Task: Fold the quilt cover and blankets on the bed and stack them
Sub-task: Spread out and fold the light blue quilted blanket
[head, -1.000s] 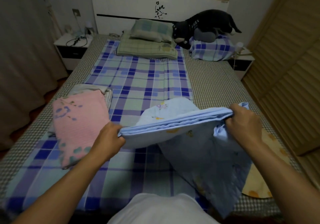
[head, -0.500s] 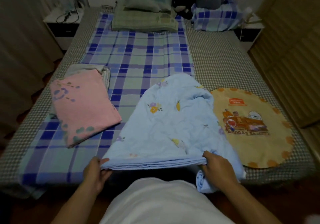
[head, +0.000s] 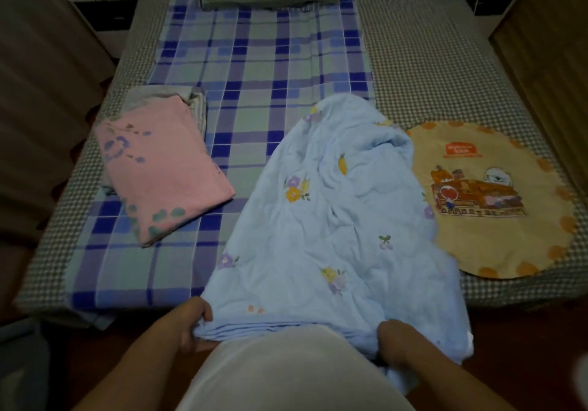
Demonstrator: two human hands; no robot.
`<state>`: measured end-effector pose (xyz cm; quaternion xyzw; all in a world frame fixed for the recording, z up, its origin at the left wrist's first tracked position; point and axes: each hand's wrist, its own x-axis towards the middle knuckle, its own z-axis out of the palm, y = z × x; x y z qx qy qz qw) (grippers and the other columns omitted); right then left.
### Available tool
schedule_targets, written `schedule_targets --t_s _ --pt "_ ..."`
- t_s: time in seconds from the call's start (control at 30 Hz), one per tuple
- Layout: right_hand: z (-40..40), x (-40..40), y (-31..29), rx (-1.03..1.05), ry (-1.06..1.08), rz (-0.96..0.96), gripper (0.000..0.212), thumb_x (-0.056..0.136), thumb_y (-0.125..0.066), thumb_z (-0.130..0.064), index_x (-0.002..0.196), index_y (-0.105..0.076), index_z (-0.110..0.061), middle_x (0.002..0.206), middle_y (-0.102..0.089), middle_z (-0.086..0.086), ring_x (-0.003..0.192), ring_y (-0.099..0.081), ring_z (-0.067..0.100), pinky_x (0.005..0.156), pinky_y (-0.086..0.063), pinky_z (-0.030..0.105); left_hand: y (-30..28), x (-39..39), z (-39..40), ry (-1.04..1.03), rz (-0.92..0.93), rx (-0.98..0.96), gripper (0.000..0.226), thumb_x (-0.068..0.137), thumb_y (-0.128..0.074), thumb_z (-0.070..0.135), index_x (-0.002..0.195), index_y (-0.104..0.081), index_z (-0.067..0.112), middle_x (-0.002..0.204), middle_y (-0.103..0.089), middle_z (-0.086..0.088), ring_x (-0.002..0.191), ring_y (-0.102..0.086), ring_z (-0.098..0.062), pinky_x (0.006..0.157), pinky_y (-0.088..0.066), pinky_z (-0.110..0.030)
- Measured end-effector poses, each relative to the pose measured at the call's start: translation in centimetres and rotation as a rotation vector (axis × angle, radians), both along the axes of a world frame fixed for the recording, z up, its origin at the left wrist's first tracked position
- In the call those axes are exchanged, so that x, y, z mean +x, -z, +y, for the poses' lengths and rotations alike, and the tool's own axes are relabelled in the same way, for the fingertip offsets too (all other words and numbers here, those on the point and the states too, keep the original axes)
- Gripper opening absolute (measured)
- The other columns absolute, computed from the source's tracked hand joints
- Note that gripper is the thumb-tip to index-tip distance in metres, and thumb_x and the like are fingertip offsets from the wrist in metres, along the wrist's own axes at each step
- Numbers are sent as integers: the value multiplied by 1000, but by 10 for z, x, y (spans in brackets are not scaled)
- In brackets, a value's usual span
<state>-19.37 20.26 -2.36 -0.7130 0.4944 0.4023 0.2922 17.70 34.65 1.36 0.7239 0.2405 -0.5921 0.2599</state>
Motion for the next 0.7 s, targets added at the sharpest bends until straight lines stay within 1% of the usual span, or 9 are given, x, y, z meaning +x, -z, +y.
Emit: schedule_targets --t_s 0.1,0.17,0.23,0.3,0.37,0.47,0.53,0.6,0.7 --pt "-22 0 -6 -253 -49 -59 24 97 -46 -22 115 -58 -12 119 -64 15 107 -61 33 88 -47 38 -10 23 -42 -225 -81 -197 30 96 -26 -4 69 -39 -3 40 -52 -17 39 -60 -21 44 -56 -34" --pt "-61 4 -31 -254 -162 -48 21 93 -47 -30 110 -57 -23 121 -64 9 108 -62 27 90 -49 33 -30 41 -86 -291 -102 -402 21 82 -42 -10 62 -44 -5 43 -54 -18 44 -63 -25 56 -59 -30" --pt "-134 18 -78 -286 -176 -16 29 84 -54 -35 111 -59 -27 120 -65 3 108 -63 23 86 -50 30 -60 60 -145 -249 -145 -608 18 62 -66 -8 67 -49 -4 55 -61 -13 52 -67 -18 59 -59 -24" --pt "-221 41 -149 -507 -94 -3 29 77 -60 -34 105 -58 -26 114 -68 4 102 -65 25 82 -52 31 -99 86 -221 -189 -78 -845 24 66 -49 -7 88 -57 -10 74 -70 -19 70 -70 -19 78 -60 -24" --pt "-303 66 -249 -828 18 -60 30 72 -66 -33 98 -54 -24 110 -68 9 98 -66 30 77 -51 32 -174 110 -307 -131 -78 -1035 49 60 -40 -2 100 -65 -16 87 -72 -22 76 -70 -25 75 -62 -30" --pt "-373 99 -436 -1308 160 -258 37 71 -76 -41 93 -55 -20 106 -66 17 96 -65 38 74 -50 36 -333 146 -411 -150 -207 -1405 43 55 -38 -1 78 -74 -8 69 -72 -16 61 -70 -21 56 -60 -30" --pt "-390 111 -543 -1593 186 -368 38 71 -77 -37 97 -64 -13 102 -66 24 93 -65 43 77 -54 42 -439 156 -445 -193 -208 -1597 45 54 -37 -2 87 -66 -8 70 -71 -19 57 -70 -25 53 -59 -32" --pt "-397 113 -622 -1808 186 -422 33 71 -74 -26 99 -68 -10 96 -66 28 88 -65 47 77 -54 46 -521 165 -457 -242 -284 -1759 48 55 -38 -6 94 -66 -8 84 -70 -23 63 -70 -31 55 -60 -38" --pt "-391 101 -681 -1957 146 -523 38 61 -65 -24 96 -68 -9 89 -67 26 84 -65 46 78 -56 48 -590 174 -446 -304 -454 -1824 65 58 -35 -12 119 -57 -8 112 -64 -28 81 -71 -39 63 -60 -50"
